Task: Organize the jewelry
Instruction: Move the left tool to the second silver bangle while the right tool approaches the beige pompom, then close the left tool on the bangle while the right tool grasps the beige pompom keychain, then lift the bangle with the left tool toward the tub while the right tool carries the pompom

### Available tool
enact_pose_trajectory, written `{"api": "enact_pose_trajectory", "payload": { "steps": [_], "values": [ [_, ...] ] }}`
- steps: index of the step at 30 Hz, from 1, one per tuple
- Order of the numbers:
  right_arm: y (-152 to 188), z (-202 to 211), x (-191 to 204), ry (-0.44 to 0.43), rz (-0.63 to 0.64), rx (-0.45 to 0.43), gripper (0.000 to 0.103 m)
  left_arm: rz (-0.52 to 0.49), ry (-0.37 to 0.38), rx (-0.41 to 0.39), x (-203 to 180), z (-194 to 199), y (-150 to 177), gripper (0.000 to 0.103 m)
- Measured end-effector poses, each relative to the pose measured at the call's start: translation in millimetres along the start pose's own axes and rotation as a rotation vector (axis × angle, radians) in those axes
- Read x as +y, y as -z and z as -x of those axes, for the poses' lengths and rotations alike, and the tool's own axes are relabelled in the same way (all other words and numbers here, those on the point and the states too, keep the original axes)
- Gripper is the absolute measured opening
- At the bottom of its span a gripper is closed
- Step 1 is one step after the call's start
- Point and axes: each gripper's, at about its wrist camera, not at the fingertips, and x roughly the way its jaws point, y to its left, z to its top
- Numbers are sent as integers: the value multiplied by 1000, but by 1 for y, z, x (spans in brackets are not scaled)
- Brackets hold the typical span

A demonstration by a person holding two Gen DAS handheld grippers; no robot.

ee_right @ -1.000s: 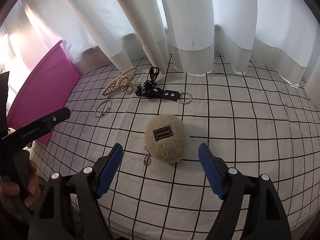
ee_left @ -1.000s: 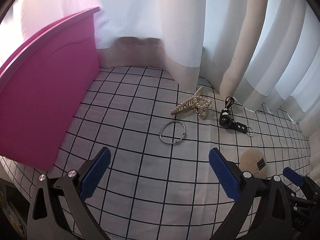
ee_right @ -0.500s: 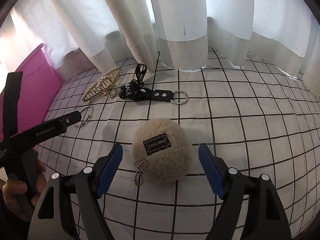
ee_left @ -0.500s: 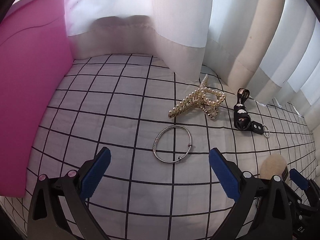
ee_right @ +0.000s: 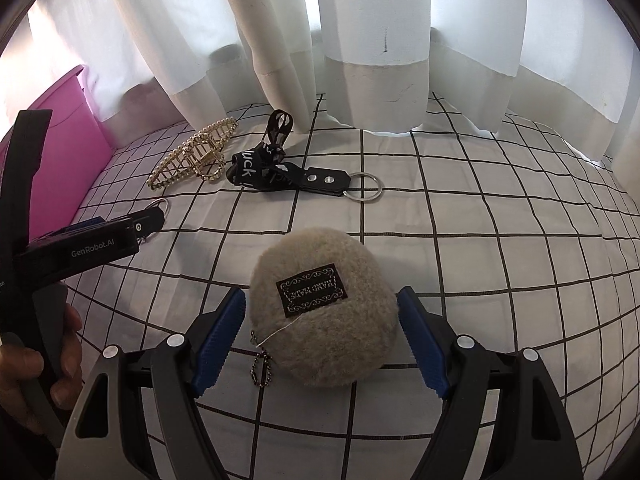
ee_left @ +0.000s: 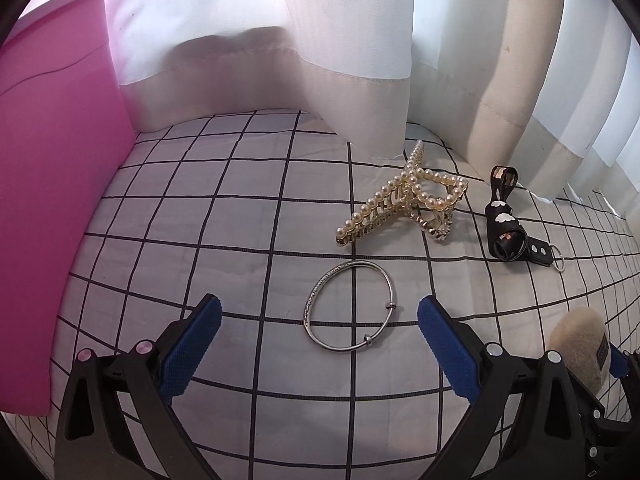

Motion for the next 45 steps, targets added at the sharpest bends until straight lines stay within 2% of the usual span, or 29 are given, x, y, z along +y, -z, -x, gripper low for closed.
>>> {"api": "enact_pose_trajectory", "payload": {
  "steps": [3,8,15,18,20,24,25,26,27,29,45],
  "values": [
    [0,-2,-1,9,-2,0,75,-2,-12,14,-1,-7,-1,97],
    [0,-5,-2,17,4,-8,75,-7,-15,-10,-3,-10,-3,98],
    [-1,-11,8,68,71,-26,75,-15,-12,-15,-7,-8,-3,97],
    [0,-11,9,68,77,-33,75,-19,-10,-20,-8,-7,-1,93],
    [-1,-11,8,64,76,-34,74,-31,-5,-31,-11,-5,2,85],
    [-2,-12,11,59,104,-30,74,-50,1,-46,-17,-1,5,75],
    [-2,-11,12,58,113,-33,70,-51,7,-49,-18,0,6,71],
    [-2,-11,13,59,119,-37,63,-55,13,-52,-19,0,6,66],
    [-2,-11,13,55,122,-39,62,-62,20,-60,-21,3,9,62],
    [-2,-10,12,48,124,-42,60,-83,37,-75,-25,7,11,46],
    [1,3,5,-38,102,-68,57,-7,83,-61,-16,23,19,45]
  ]
}}
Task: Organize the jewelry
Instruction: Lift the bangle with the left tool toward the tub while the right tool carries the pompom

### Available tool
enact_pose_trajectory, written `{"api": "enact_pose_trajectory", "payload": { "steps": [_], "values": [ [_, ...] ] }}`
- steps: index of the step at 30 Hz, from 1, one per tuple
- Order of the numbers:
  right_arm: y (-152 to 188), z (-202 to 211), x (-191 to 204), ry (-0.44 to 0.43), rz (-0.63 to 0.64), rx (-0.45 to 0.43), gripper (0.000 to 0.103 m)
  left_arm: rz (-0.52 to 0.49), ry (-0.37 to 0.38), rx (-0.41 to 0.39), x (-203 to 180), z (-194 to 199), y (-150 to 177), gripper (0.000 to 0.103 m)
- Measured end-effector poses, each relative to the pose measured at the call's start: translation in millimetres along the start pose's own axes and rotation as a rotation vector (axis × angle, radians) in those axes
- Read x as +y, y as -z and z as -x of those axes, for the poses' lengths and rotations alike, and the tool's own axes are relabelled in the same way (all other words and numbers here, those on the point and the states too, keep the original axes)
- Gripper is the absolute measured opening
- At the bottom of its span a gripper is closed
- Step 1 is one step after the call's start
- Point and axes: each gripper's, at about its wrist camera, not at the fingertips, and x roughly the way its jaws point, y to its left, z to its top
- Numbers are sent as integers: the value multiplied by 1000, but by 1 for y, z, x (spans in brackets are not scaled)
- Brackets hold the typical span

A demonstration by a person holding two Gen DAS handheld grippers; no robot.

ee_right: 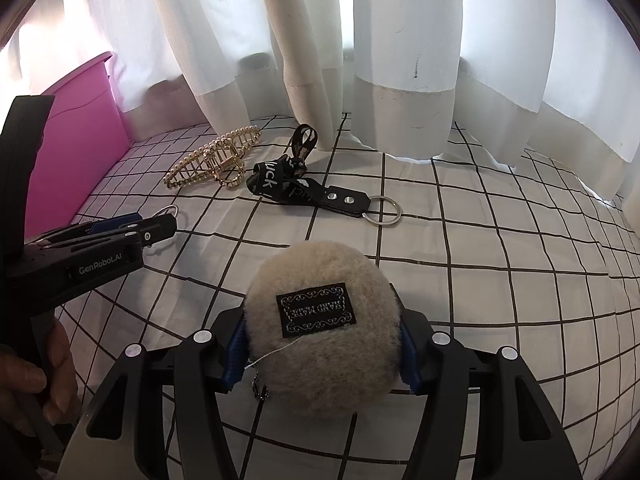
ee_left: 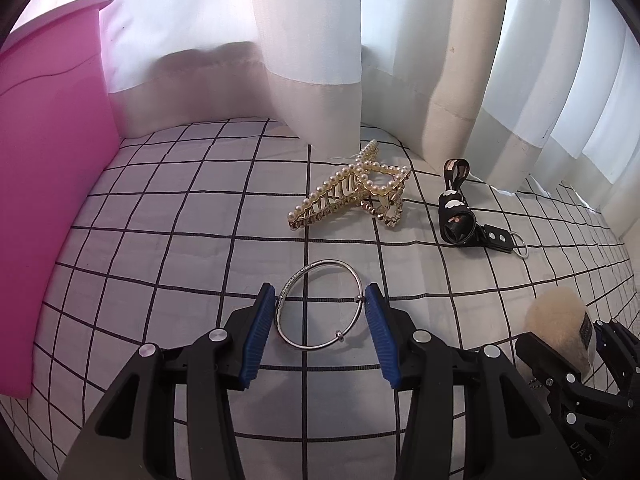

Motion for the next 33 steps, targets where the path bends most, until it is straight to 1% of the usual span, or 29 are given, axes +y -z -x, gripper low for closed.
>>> {"api": "enact_pose_trajectory", "payload": {
  "steps": [8,15,22,27,33],
  "values": [
    [-1,11,-4,-35,17,-2,57,28,2,-16,-3,16,1,45],
    [-10,29,-7,-60,78,-2,57,52,-15,-28,-10,42,0,45],
    [-36,63,-14,-110,109,-36,57,90,-39,-81,-18,89,-16,45],
    [-60,91,-5,-174,167,-79,57,152,-70,-120,-16,129,-27,45],
    [-93,121,15,-266,241,-138,57,230,-139,-202,-4,187,-36,45]
  ]
}}
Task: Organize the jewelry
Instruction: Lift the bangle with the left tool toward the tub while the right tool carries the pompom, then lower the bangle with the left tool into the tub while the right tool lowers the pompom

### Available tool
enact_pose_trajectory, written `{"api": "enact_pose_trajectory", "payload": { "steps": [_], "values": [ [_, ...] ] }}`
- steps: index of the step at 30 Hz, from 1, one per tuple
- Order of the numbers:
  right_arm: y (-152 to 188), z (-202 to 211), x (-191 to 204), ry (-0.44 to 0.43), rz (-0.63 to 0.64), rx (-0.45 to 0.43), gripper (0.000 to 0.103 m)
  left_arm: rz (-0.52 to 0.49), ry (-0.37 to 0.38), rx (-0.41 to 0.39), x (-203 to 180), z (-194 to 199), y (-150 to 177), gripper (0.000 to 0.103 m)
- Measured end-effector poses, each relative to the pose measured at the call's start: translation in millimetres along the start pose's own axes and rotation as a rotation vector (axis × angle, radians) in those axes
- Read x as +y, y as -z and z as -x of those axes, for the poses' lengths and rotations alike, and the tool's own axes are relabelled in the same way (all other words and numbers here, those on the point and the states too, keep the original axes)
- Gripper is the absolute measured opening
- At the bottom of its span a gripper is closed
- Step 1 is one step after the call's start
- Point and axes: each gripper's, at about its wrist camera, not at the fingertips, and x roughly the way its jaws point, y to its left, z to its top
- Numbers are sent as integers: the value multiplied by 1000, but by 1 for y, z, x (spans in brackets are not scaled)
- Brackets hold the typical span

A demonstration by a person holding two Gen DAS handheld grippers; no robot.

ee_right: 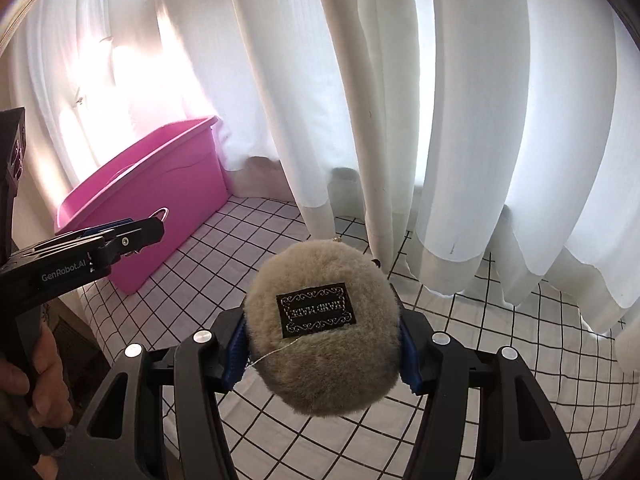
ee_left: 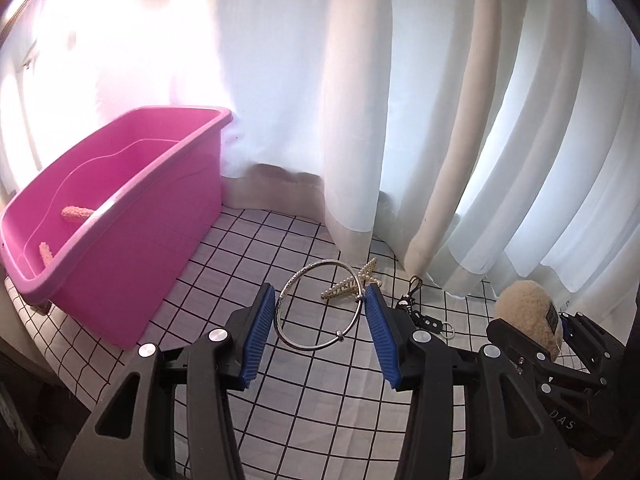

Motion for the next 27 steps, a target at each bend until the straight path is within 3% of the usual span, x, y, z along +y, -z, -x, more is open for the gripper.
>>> {"api": "enact_pose_trajectory", "payload": {
  "steps": [7,14,20,27],
  "values": [
    [-53,1,43,-138,54,-57,57,62,-98,-96,45,45,-28,45],
    [-108,-20,108,-265,78,-101,57,113,-170,-164,123,68,-66,45],
    [-155,-55,171,-329,115,-100,57,123,-206,-175,191,67,-89,45],
    [-193,-113,236,-359,127,-29,57,154,-205,-103,261,39,-102,45]
  ]
}}
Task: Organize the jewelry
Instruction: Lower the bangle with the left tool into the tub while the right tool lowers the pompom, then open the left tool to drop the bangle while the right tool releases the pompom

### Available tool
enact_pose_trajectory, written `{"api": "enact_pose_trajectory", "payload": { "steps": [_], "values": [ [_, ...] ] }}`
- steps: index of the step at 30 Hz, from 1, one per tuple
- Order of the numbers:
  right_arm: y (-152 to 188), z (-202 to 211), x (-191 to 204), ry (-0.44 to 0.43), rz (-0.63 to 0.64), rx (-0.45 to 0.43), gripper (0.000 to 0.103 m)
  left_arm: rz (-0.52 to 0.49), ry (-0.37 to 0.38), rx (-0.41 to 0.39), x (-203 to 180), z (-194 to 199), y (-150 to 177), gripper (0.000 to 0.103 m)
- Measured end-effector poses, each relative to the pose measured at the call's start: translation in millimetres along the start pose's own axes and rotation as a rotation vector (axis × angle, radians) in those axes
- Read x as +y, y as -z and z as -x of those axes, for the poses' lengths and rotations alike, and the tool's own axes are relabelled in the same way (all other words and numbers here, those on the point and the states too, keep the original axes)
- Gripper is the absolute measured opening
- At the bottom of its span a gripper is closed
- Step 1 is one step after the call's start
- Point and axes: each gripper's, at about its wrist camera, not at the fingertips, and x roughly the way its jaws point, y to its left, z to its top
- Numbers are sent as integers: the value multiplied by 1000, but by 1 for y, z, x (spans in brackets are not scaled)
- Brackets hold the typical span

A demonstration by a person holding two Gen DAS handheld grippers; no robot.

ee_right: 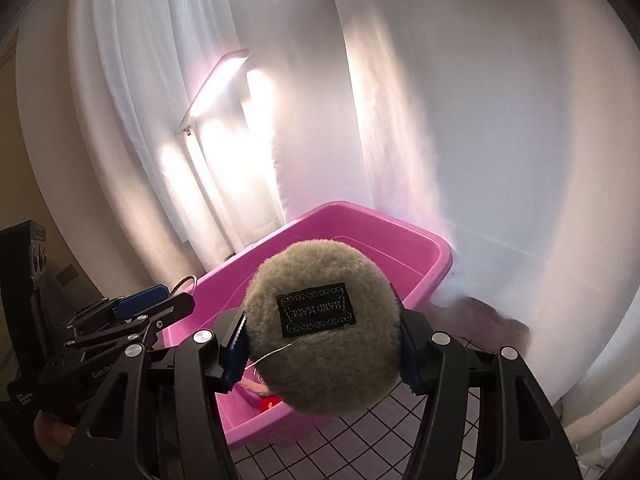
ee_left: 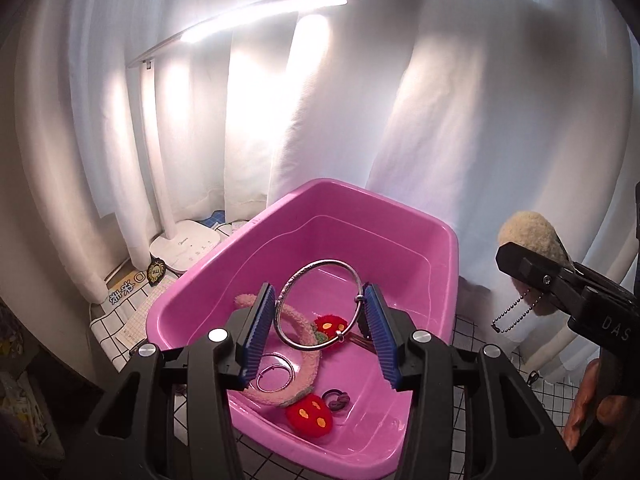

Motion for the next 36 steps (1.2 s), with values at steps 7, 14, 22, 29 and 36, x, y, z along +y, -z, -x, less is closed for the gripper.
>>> {"api": "enact_pose_trajectory", "payload": {
  "steps": [7,14,22,29,36],
  "values": [
    [-11,-70,12,18,-27,135,57,20,44,98,33,-44,-3,45],
    [-17,-135,15,55,-71,298,57,1,66,197,42,-75,3,46],
    [-12,-179,10,97,-102,447,58,-17,34,293,48,-100,8,46],
    [-14,-194,7,120,-122,482,67,-50,-1,292,48,-99,8,73],
    [-17,-192,2,122,-144,473,69,-79,-30,282,47,-94,9,83]
  ]
}}
